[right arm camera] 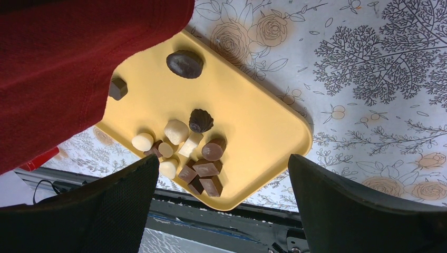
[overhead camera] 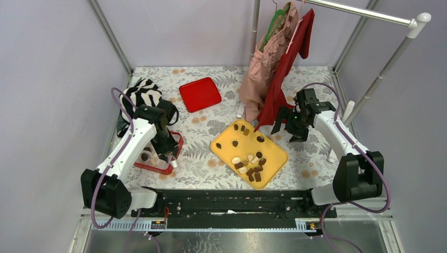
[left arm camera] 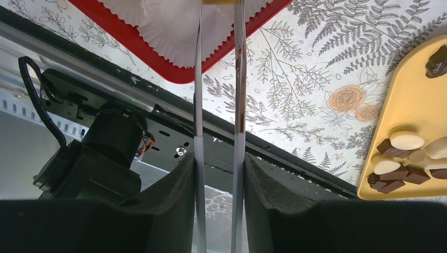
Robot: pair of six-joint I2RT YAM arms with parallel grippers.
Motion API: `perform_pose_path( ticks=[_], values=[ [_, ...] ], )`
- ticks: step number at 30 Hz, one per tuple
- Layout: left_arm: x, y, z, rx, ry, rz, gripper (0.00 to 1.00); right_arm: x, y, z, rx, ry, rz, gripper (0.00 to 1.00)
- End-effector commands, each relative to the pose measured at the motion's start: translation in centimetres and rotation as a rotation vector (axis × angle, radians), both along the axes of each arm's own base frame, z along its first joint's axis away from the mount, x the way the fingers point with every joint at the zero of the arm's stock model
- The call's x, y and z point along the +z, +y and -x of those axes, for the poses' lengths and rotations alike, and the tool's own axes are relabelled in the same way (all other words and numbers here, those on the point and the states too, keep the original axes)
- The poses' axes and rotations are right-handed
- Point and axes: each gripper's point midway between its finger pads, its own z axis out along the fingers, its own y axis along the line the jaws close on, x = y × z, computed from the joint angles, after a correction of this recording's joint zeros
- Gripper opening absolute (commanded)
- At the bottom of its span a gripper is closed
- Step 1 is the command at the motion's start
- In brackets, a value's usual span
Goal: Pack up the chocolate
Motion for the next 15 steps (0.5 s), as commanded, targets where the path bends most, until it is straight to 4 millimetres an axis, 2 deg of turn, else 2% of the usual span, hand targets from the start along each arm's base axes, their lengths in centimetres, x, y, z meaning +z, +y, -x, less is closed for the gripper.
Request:
perform_pose_path(
  ticks=[1, 8, 15],
  values=[
    [0.70, -0.47, -1.30, 0.018, -0.072, 0.030, 0.19, 0.77, 0.45, -0.59, 0.016, -0.029, -0.029, 1.00],
    [0.43, -0.43, -1.26, 0.019, -0.067, 0.027, 0.34, 0.76, 0.47, -0.63, 0.016, -0.029, -0.030, 1.00],
    [0.63, -0.14, -1.39, 0.017, -0.071, 0.010, 0.41, 0.74, 0.48, -0.55, 0.017, -0.028, -0.031, 1.00]
  ],
)
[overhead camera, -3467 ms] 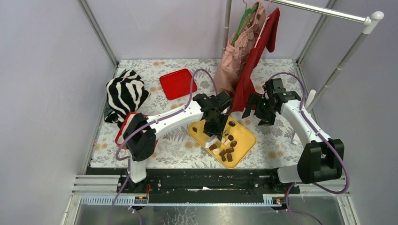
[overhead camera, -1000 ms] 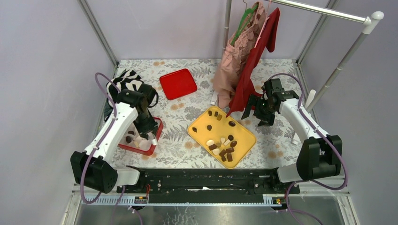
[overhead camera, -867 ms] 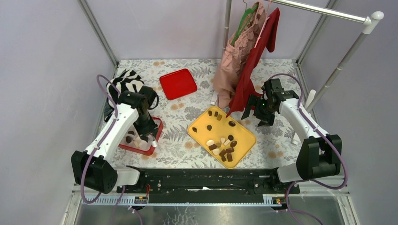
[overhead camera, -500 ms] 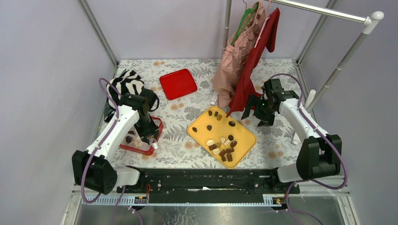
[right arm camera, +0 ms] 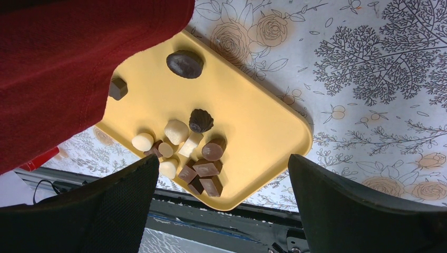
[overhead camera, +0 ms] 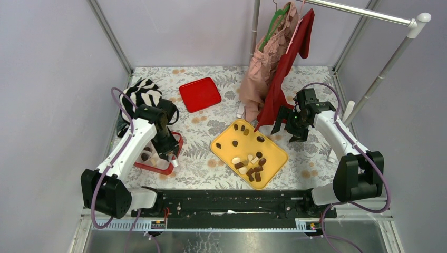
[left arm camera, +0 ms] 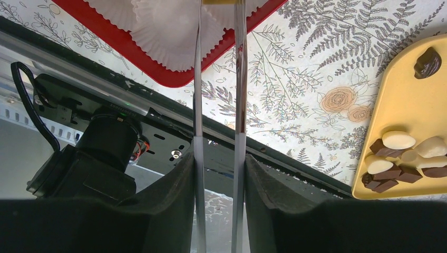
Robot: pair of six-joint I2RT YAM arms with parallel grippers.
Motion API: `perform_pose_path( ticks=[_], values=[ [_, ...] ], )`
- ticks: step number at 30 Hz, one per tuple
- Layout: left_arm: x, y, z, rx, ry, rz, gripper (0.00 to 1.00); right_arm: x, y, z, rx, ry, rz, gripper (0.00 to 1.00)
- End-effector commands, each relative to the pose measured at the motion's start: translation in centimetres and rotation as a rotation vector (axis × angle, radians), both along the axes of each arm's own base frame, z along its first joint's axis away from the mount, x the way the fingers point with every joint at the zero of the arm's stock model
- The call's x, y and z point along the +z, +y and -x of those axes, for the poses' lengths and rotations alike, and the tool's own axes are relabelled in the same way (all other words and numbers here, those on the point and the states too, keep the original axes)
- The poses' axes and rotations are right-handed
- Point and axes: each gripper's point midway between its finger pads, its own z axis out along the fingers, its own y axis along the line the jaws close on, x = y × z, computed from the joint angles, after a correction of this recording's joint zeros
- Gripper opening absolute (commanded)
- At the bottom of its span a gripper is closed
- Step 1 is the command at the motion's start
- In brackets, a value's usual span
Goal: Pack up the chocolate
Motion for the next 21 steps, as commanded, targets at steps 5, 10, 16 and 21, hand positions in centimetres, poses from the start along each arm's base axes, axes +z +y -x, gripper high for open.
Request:
perform_pose_path(
  ticks=[5, 10, 16, 21],
  values=[
    [1.06, 0.25, -0.73, 0.025, -0.059, -0.004, 0.41, 0.74, 0.43, -0.53, 0.016, -0.028, -0.030, 1.00],
    [1.26, 0.30, -0.63, 0.022, -0.062, -0.005, 0.41, 0.76, 0.48, -0.49, 0.016, -0.028, -0.032, 1.00],
    [1.22, 0.35, -0.60, 0.021, -0.061, -0.008, 0.41, 0.83, 0.54, -0.48, 0.015, -0.031, -0.038, 1.00],
    [1.19, 0.33, -0.56, 0.020, -0.059, -0.006, 0.46, 0.94, 0.62, -0.49, 0.017, -0.035, -0.041, 1.00]
  ],
)
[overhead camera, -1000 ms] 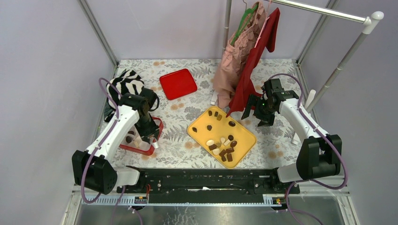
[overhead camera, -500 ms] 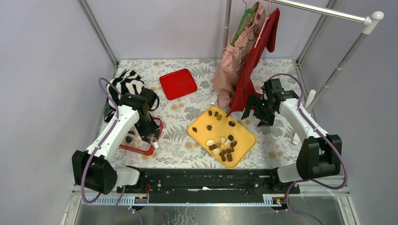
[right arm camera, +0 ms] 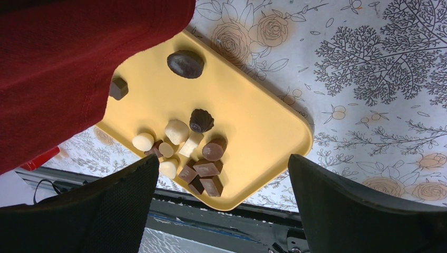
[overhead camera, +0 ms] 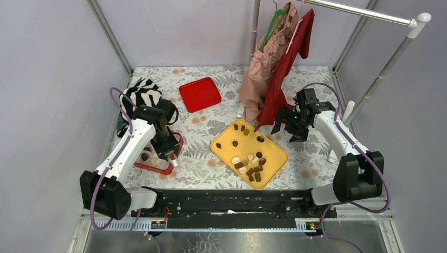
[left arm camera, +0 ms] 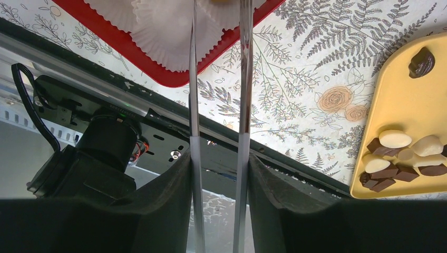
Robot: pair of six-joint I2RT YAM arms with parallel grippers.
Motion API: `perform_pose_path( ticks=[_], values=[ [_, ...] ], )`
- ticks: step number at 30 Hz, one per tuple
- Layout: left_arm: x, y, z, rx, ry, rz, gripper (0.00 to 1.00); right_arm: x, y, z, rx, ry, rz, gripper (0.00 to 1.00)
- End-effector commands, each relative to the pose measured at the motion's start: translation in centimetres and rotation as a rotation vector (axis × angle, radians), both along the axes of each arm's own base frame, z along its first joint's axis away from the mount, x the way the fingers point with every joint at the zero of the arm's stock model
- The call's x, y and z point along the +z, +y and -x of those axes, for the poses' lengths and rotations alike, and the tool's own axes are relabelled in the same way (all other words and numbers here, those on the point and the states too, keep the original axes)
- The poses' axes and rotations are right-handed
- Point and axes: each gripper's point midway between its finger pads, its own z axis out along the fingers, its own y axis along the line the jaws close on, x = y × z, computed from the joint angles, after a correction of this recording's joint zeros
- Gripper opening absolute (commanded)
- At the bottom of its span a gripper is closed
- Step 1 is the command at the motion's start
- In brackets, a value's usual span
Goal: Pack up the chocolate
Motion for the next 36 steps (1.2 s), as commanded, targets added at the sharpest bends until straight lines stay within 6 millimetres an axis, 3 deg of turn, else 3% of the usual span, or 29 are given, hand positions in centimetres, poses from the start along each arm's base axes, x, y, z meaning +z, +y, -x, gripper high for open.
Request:
perform_pose_path(
  ticks=[1, 6, 9, 12, 15, 18, 21, 24, 27, 36],
  values=[
    [0.9, 0.3, -0.5, 0.019, -0.044, -0.006, 0.46, 0.9, 0.6, -0.5, 0.018, -0.036, -0.040, 1.00],
    [1.3, 0.5, -0.8, 0.018, -0.065, -0.015, 0.43, 1.1, 0.7, -0.5, 0.019, -0.040, -0.045, 1.00],
    [4.0, 0.5, -2.7, -0.006, -0.172, -0.021, 0.41, 1.1, 0.6, -0.4, 0.019, -0.041, -0.043, 1.00],
    [7.5, -1.0, -5.0, -0.087, -0.311, -0.005, 0.40, 1.1, 0.7, -0.4, 0.018, -0.040, -0.046, 1.00],
    [9.1, -5.1, -5.9, -0.225, -0.348, -0.020, 0.40, 1.2, 0.8, -0.6, 0.018, -0.042, -0.052, 1.00],
    [9.2, -11.8, -5.9, -0.414, -0.382, 0.038, 0.40, 1.2, 0.9, -0.6, 0.020, -0.042, -0.058, 1.00],
    [8.2, -18.4, -5.2, -0.606, -0.421, 0.172, 0.40, 1.3, 0.8, -0.6, 0.022, -0.042, -0.052, 1.00],
    [6.6, -22.6, -3.8, -0.750, -0.411, 0.261, 0.40, 1.4, 0.7, -0.4, 0.024, -0.041, -0.047, 1.00],
    [5.1, -25.2, -2.3, -0.872, -0.370, 0.291, 0.41, 1.3, 0.7, 0.1, 0.023, -0.043, -0.047, 1.00],
    [1.8, -30.1, 1.4, -1.073, -0.247, 0.363, 0.42, 2.3, 0.3, 1.0, 0.009, -0.091, -0.043, 1.00]
  ],
)
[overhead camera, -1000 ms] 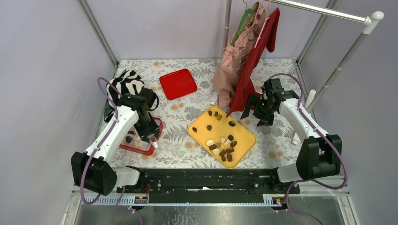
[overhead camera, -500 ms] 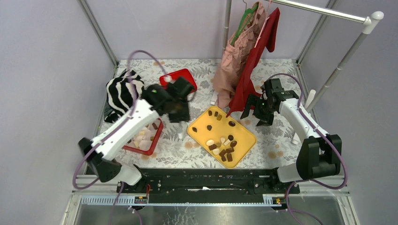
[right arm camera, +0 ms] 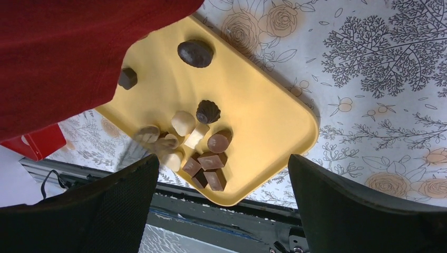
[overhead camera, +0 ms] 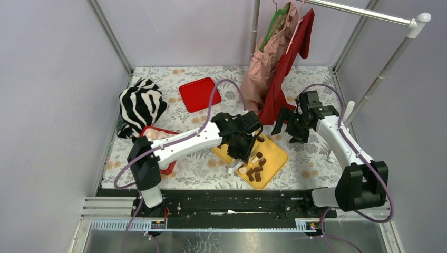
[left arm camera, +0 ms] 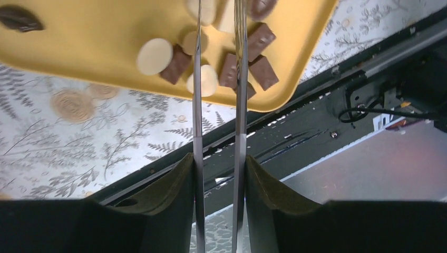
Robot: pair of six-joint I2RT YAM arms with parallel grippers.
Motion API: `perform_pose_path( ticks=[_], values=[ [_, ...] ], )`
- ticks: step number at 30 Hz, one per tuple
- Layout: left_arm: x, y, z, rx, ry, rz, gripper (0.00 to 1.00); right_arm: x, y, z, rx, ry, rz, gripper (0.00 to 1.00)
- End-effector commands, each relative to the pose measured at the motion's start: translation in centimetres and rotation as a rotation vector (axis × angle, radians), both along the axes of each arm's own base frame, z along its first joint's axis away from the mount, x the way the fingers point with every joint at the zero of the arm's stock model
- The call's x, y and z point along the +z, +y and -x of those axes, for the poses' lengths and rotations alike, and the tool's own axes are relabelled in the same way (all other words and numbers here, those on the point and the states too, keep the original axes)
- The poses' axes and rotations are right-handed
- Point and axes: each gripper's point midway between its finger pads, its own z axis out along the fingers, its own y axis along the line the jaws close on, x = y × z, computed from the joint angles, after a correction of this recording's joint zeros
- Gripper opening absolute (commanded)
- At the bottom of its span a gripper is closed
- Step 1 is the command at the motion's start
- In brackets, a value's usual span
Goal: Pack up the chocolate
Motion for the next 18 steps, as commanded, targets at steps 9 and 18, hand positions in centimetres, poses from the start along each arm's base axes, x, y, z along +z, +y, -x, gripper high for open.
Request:
perform_pose_path(
  ticks=[9, 18],
  values=[
    [-0.5, -4.1, 1.1, -0.140, -0.019, 0.041, 0.41, 2.1, -0.3, 1.2, -0.019, -0.083, -0.011, 1.00],
    [-2.5, -2.6, 2.1, -0.134, 0.013, -0.044, 0.41, 2.0, -0.4, 1.6, -0.024, -0.084, -0.011, 1.00]
  ],
)
